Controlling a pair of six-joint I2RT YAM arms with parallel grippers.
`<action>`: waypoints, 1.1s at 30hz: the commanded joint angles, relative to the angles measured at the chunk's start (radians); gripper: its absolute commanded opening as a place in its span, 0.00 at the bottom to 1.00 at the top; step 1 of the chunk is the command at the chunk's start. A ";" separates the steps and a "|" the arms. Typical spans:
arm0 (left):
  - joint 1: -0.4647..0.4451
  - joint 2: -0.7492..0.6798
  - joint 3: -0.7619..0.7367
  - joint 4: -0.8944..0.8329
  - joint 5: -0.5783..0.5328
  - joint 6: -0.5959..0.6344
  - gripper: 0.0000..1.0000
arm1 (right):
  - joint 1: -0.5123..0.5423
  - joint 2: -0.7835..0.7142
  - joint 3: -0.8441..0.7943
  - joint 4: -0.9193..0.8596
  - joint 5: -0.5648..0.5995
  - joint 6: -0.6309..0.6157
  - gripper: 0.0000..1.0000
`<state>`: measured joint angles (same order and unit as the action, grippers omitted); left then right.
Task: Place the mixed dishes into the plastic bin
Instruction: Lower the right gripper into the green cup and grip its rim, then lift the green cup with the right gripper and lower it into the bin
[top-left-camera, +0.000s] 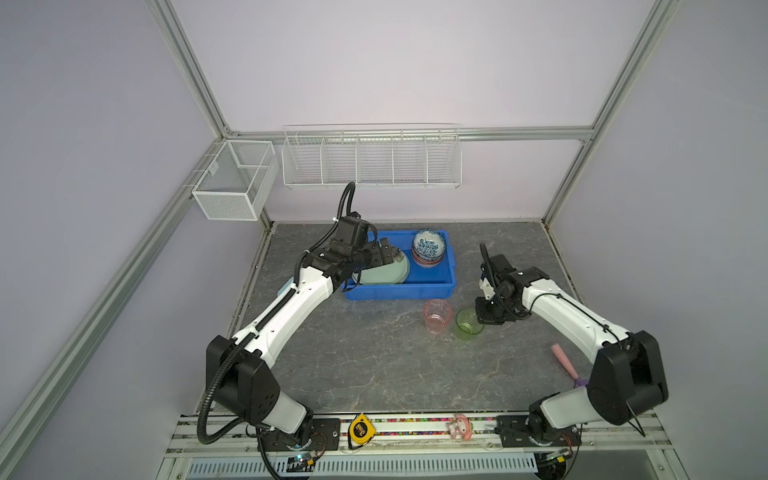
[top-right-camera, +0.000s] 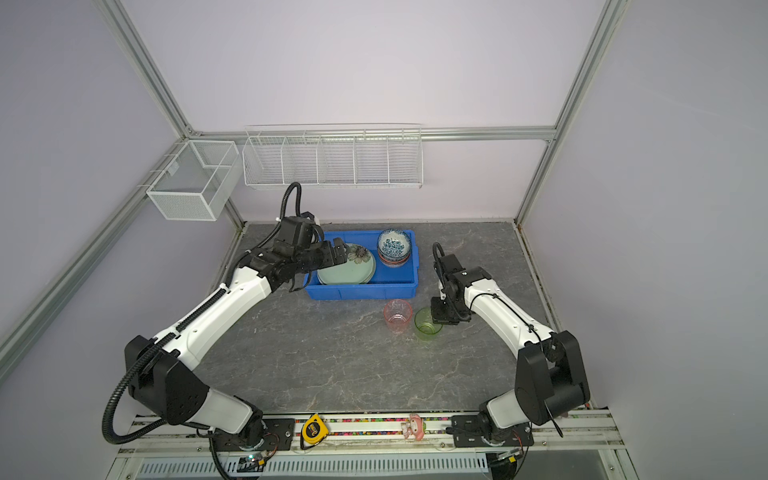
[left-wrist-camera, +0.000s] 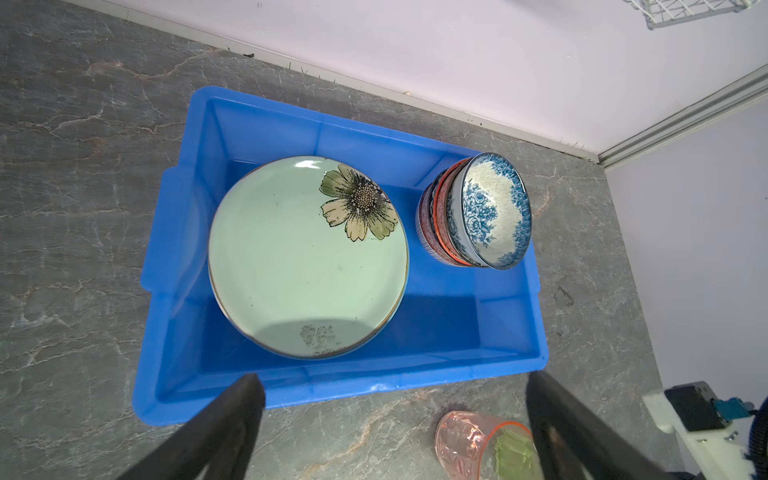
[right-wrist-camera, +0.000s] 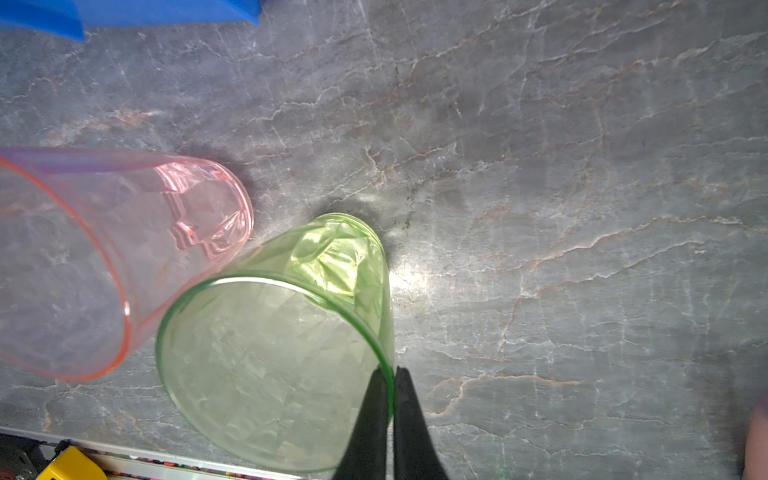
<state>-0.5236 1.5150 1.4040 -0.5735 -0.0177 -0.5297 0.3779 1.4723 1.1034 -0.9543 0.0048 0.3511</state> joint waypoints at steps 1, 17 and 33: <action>0.005 0.009 -0.001 0.003 0.003 -0.004 0.98 | 0.008 -0.031 0.028 -0.046 0.017 -0.011 0.07; 0.010 -0.008 -0.011 -0.003 -0.010 0.002 0.98 | 0.002 -0.023 0.066 -0.064 0.047 -0.024 0.07; 0.022 -0.006 -0.012 -0.004 -0.001 0.000 0.98 | -0.037 0.022 0.357 -0.205 0.077 -0.112 0.07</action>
<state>-0.5102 1.5150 1.3952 -0.5743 -0.0181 -0.5297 0.3447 1.4673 1.3899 -1.1126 0.0753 0.2749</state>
